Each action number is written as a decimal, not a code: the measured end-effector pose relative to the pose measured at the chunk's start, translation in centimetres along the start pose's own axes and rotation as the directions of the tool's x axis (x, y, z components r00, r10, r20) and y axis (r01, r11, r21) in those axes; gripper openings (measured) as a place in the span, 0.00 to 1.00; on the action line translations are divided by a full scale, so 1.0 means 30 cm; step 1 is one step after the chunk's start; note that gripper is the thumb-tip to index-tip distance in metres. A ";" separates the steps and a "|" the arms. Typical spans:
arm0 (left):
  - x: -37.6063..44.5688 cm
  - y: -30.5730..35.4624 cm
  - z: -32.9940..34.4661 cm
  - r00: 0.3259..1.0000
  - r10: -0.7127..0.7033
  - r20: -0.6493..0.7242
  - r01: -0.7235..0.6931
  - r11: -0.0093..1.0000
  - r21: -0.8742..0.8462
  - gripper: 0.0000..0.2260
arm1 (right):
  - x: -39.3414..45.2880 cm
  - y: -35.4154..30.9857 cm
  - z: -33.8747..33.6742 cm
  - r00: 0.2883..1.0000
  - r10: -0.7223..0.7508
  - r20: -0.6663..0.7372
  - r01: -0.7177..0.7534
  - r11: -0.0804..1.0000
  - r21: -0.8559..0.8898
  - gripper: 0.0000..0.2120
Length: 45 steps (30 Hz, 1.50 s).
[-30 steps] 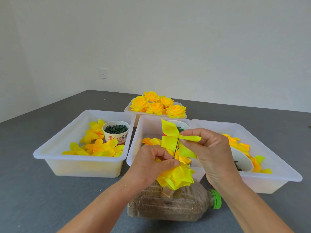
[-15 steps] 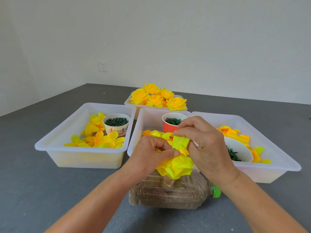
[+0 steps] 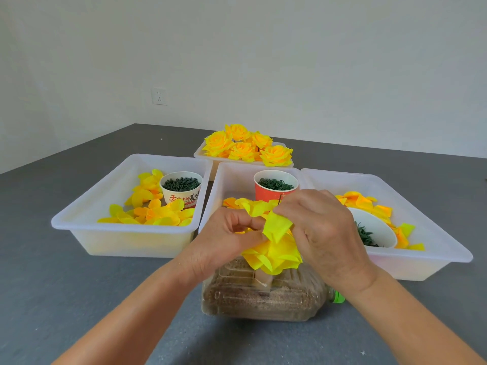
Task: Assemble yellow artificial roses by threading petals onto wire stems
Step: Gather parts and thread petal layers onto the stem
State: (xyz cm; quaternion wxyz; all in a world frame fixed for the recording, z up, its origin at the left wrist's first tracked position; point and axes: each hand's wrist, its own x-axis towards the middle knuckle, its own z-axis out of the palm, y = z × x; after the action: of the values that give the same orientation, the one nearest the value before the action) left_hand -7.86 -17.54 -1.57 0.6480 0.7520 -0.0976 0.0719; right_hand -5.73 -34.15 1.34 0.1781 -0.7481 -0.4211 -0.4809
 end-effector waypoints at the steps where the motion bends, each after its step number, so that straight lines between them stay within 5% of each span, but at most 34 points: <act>1: -0.001 0.000 -0.003 1.000 -0.012 -0.009 0.012 1.000 -0.012 0.07 | -0.002 0.000 0.001 1.000 -0.003 0.000 0.003 1.000 -0.001 0.15; 11: -0.025 -0.007 -0.019 0.998 0.017 0.055 -0.013 0.998 -0.069 0.12 | -0.053 -0.007 0.008 0.991 -0.009 0.131 0.004 0.999 0.040 0.13; 16: -0.033 -0.002 -0.035 0.993 0.015 0.120 -0.007 0.998 -0.065 0.20 | -0.060 -0.014 0.002 0.978 0.110 0.178 -0.133 0.984 0.120 0.06; 26: -0.029 -0.004 -0.037 0.988 0.027 0.150 -0.017 0.997 -0.071 0.20 | -0.050 0.001 -0.016 0.954 0.043 0.297 -0.089 0.986 0.142 0.05; 34: -0.022 0.006 -0.040 0.995 0.090 0.029 -0.085 0.986 -0.143 0.24 | -0.043 -0.002 -0.027 0.932 0.069 0.355 -0.133 0.978 0.159 0.06; 40: -0.010 0.049 -0.016 0.981 0.157 -0.115 -0.156 0.988 0.022 0.10 | -0.041 -0.006 -0.033 0.917 0.100 0.387 -0.172 0.973 0.156 0.07; 45: 0.014 0.039 -0.002 0.957 0.193 -0.217 -0.143 0.963 0.227 0.12 | -0.048 -0.010 -0.037 0.918 0.106 0.381 -0.173 0.974 0.147 0.08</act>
State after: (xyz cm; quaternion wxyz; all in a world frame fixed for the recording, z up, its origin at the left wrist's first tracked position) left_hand -7.74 -17.67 -0.33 0.5639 0.7907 -0.0756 0.2261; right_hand -6.86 -35.37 0.58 0.1953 -0.8348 -0.4337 -0.2773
